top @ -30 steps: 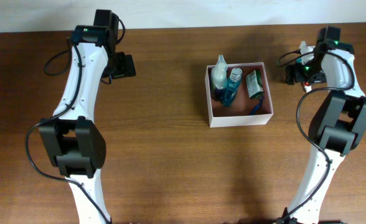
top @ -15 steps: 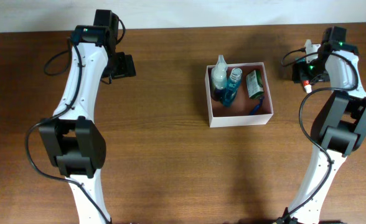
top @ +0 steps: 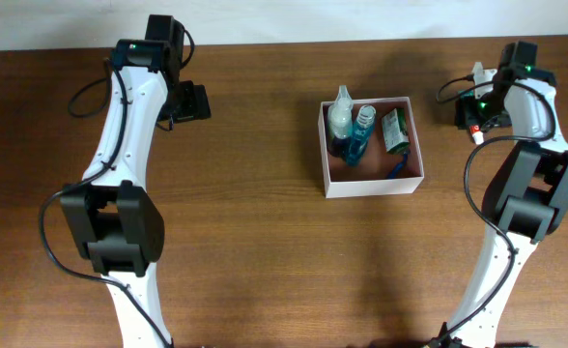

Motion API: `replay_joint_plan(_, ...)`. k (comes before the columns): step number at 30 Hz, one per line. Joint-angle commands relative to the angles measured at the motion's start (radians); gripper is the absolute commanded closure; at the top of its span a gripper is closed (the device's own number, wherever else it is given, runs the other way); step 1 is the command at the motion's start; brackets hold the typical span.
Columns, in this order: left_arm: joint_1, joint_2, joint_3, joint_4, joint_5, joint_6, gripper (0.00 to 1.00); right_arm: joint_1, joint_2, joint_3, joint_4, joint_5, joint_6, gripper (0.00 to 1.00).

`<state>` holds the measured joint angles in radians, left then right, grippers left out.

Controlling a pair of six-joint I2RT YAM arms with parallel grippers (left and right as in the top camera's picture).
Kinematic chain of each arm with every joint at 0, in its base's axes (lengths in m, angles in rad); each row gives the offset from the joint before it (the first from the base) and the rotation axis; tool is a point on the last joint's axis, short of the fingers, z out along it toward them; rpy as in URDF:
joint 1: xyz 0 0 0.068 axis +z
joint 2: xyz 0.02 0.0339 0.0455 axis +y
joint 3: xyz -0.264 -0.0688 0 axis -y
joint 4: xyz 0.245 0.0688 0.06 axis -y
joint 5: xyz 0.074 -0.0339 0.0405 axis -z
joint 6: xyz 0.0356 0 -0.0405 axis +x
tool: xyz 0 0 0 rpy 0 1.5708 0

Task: Pack container
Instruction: 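Move the right gripper over the Colgate toothpaste tube, then lower the right gripper and grasp the toothpaste tube, then lift the toothpaste and carry it over the pink box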

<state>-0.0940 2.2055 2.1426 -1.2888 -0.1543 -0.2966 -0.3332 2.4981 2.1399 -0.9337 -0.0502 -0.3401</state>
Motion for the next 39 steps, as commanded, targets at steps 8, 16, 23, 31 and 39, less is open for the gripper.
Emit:
replay_joint_plan(8, 0.003, -0.010, -0.003, 0.002, 0.000, -0.010, 0.01, -0.003, 0.030, 0.003, 0.000, -0.009, 0.003, 0.42)
replay_joint_plan(16, 0.003, -0.010, -0.003, 0.002, 0.000, -0.010, 0.01, 0.000, 0.029, 0.003, -0.012, -0.014, 0.008, 0.66)
replay_joint_plan(23, 0.003, -0.010, -0.003, 0.002, 0.000, -0.010, 0.01, 0.000, 0.025, 0.004, -0.019, -0.031, 0.106, 0.69)
replay_joint_plan(31, 0.003, -0.010, -0.003, 0.002, 0.000, -0.010, 0.01, 0.000, 0.016, 0.027, -0.024, -0.080, 0.140, 0.82)
replay_joint_plan(39, 0.003, -0.010, -0.003, 0.002, 0.000, -0.010, 0.01, 0.008, 0.016, 0.116, -0.090, -0.081, 0.140, 0.85)
